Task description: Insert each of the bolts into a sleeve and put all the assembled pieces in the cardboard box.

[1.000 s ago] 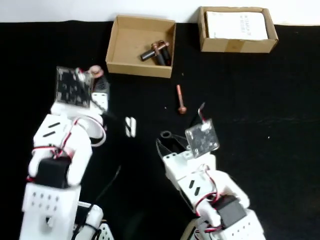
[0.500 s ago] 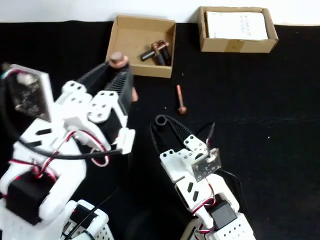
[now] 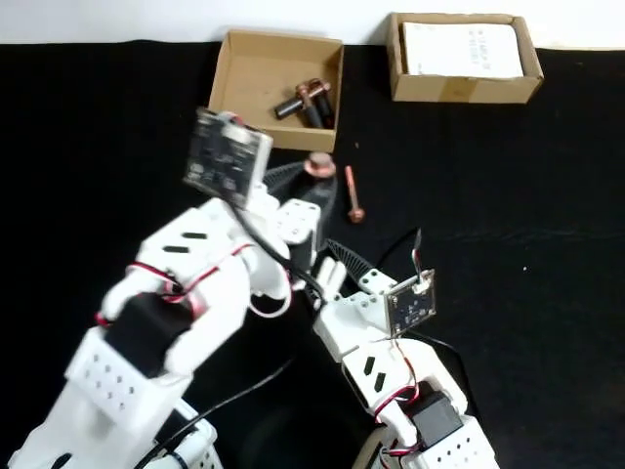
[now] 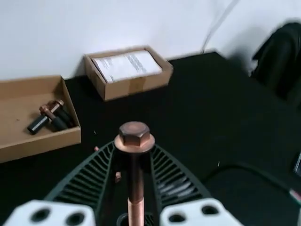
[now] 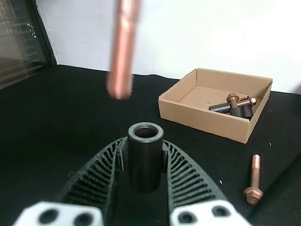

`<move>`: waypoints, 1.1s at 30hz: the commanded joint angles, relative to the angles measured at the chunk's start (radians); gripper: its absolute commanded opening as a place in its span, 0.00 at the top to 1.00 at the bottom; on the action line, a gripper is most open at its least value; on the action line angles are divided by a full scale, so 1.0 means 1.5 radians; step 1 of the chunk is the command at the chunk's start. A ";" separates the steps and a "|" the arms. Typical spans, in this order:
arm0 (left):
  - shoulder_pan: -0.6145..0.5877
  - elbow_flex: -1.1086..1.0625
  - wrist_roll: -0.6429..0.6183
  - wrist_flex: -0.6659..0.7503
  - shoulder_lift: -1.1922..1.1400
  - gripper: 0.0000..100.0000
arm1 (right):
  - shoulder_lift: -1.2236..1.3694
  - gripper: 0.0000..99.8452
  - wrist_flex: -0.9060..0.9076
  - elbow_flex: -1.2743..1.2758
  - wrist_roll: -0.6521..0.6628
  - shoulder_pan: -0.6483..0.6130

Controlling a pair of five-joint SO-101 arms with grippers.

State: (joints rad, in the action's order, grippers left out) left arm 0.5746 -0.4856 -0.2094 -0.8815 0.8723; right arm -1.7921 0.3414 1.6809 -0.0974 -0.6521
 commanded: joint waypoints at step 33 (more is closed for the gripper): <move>-0.010 -0.065 0.049 -0.051 -0.033 0.99 | -0.015 0.99 0.005 0.080 -0.004 0.002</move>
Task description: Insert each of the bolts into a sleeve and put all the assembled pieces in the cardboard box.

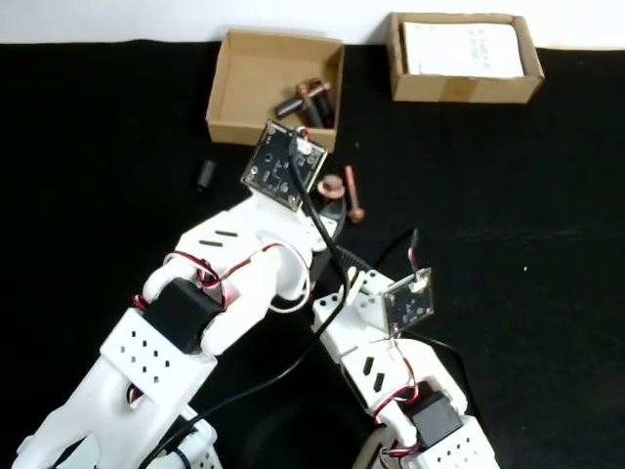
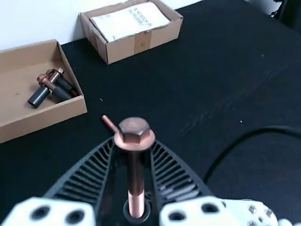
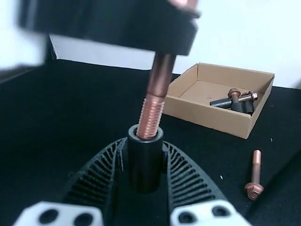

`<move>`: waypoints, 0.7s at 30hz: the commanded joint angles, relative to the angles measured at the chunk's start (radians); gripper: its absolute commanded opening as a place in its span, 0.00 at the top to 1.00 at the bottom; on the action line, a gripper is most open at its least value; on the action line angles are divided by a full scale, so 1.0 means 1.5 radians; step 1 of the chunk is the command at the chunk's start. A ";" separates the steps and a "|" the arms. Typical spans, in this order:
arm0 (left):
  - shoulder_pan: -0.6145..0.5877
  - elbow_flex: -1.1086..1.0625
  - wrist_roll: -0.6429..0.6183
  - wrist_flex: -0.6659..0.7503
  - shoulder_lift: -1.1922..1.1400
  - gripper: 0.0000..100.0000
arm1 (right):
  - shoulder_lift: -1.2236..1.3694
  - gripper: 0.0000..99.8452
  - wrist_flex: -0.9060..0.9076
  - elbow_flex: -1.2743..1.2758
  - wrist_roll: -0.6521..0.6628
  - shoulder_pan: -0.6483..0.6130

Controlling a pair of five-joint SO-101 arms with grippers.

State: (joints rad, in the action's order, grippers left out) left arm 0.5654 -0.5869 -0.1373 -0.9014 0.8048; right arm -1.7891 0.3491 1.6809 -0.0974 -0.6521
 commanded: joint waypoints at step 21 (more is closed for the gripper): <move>-0.006 0.156 0.085 -0.391 0.010 0.79 | -0.017 0.99 0.038 0.080 -0.002 0.003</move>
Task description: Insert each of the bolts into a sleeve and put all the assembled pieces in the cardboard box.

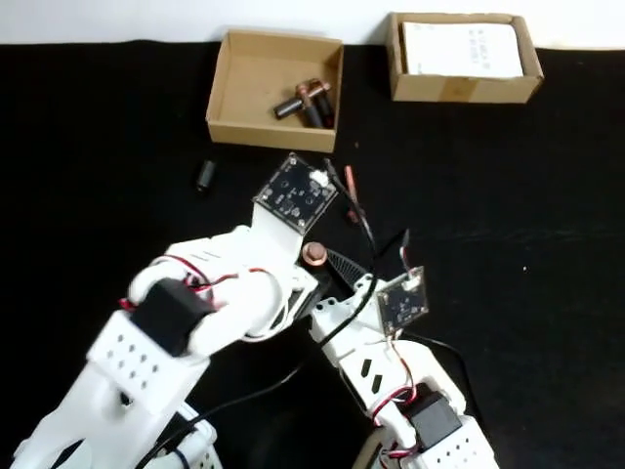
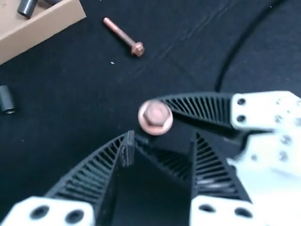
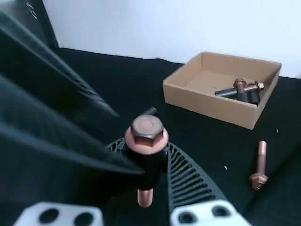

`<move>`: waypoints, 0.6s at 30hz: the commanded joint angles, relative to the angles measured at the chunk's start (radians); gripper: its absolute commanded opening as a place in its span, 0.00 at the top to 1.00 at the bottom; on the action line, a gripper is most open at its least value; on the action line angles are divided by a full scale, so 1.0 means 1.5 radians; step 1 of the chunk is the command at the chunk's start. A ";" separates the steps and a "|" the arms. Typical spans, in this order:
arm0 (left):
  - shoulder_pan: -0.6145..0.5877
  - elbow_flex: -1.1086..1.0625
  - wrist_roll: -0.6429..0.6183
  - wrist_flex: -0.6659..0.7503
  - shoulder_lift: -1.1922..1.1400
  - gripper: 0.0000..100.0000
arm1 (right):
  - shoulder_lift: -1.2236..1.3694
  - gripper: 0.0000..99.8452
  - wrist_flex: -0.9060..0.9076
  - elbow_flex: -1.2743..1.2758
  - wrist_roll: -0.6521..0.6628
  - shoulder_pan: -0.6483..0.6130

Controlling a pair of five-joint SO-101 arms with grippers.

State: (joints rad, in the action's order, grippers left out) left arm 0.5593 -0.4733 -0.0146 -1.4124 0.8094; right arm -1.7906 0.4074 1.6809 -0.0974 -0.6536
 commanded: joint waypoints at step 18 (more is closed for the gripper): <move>-0.377 0.314 -0.003 -0.128 0.009 0.99 | 0.165 0.99 -0.180 -0.142 0.078 0.141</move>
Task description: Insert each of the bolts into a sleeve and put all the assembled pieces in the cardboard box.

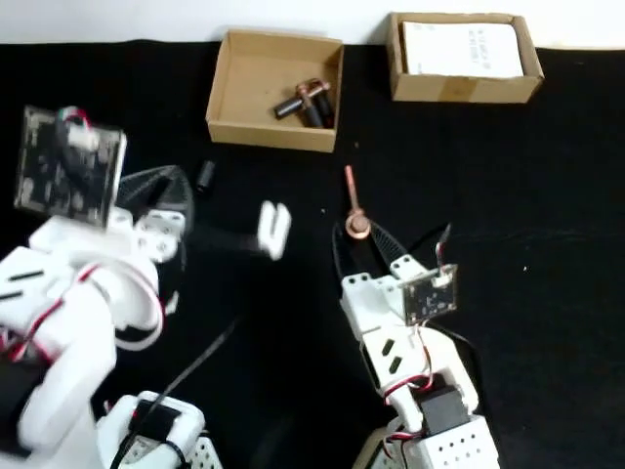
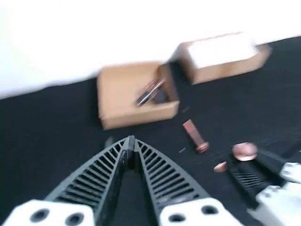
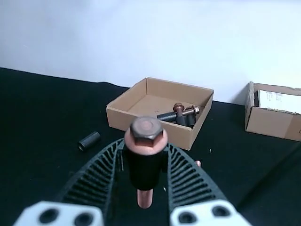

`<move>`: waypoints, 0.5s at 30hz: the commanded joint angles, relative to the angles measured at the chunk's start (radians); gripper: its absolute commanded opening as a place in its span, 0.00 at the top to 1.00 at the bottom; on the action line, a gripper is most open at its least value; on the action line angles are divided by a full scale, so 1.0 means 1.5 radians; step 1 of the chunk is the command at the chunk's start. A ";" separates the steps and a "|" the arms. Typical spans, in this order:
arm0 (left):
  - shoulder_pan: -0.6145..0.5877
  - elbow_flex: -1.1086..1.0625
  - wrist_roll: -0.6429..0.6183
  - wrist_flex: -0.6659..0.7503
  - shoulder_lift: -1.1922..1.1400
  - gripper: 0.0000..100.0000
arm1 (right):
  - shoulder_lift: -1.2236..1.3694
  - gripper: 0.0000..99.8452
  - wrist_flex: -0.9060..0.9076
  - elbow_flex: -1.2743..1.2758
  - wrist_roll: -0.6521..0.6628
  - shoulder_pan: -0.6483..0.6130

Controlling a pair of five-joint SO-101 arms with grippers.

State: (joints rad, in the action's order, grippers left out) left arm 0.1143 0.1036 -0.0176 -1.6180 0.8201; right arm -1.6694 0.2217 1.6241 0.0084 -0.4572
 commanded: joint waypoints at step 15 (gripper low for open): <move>-0.201 -0.844 0.131 0.351 0.523 0.99 | 0.810 0.99 -0.271 -0.577 0.008 0.012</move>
State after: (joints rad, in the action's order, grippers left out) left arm -0.1772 -0.9229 0.1741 -1.1914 1.4599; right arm -0.6229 -0.1312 0.9383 0.0115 -0.4511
